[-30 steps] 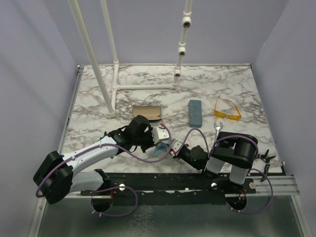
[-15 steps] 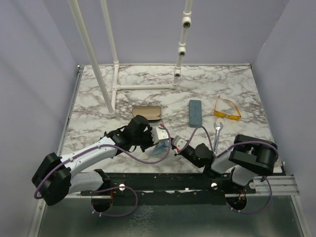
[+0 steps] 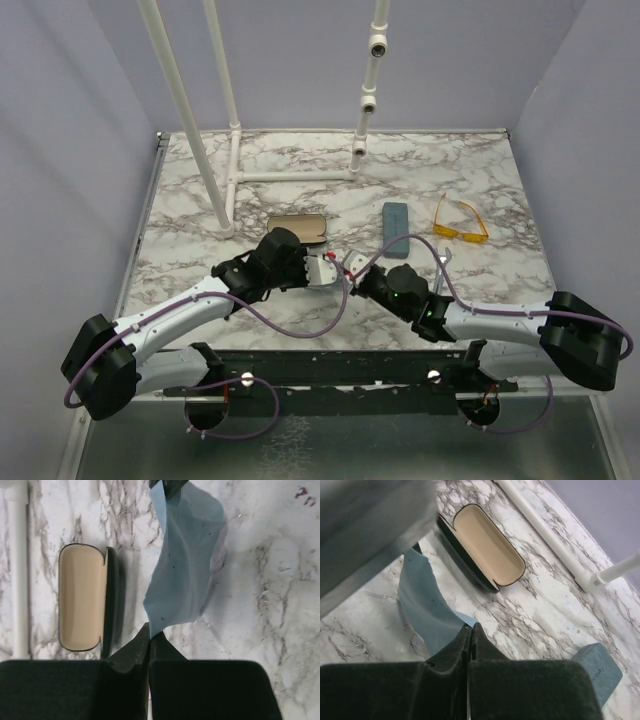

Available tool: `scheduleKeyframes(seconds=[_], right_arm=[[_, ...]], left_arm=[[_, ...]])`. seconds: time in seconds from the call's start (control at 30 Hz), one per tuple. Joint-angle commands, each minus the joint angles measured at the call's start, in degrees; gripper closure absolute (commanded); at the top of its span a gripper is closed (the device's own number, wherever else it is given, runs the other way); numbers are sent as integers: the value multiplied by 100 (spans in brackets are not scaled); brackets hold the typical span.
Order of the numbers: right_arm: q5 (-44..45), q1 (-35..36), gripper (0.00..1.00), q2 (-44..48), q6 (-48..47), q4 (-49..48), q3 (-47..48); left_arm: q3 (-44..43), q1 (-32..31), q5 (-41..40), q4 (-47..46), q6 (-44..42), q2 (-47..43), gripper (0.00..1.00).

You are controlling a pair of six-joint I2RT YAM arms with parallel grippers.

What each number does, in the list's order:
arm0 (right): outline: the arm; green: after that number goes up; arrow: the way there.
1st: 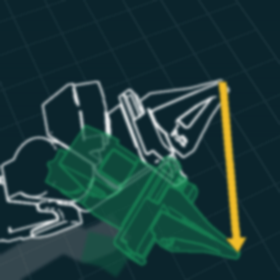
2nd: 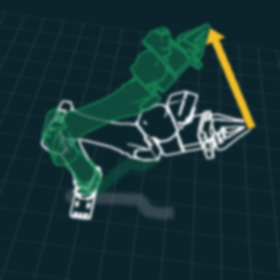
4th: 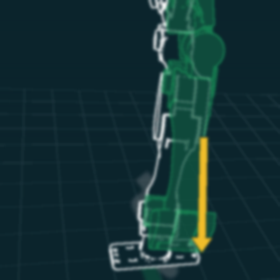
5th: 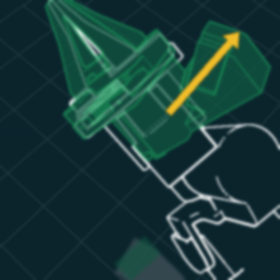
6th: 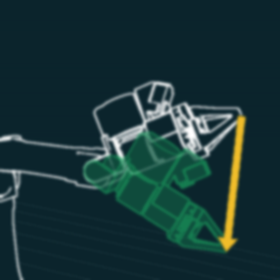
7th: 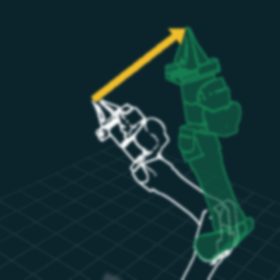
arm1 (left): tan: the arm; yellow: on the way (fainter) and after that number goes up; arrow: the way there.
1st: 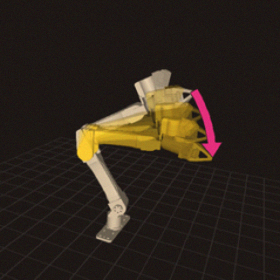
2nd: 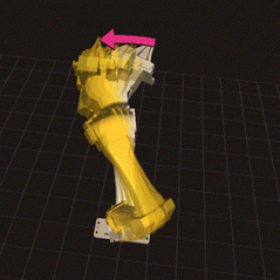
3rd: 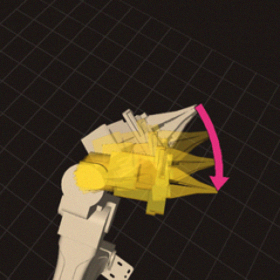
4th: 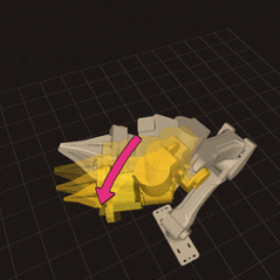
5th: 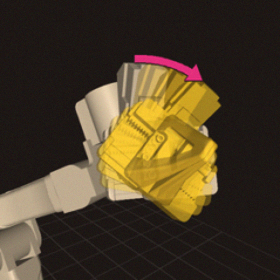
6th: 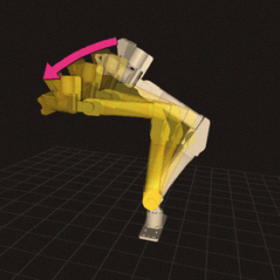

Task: Organize the sunglasses
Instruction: Fold the glasses cleaning cloth at the center of the board.

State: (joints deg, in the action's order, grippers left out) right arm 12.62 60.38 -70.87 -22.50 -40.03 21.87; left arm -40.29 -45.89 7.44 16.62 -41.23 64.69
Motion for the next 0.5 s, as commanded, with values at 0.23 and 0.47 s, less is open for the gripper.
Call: scheduleKeyframes(seconds=[0.23, 0.47], right_arm=[[-739, -581, 100, -425, -194, 1666, 1015], [-1098, -583, 100, -574, -462, 2018, 1250]], left_arm=[[-87, -41, -968, -490, -1595, -25, 100], [51, -84, -1144, -589, -1976, -54, 100]])
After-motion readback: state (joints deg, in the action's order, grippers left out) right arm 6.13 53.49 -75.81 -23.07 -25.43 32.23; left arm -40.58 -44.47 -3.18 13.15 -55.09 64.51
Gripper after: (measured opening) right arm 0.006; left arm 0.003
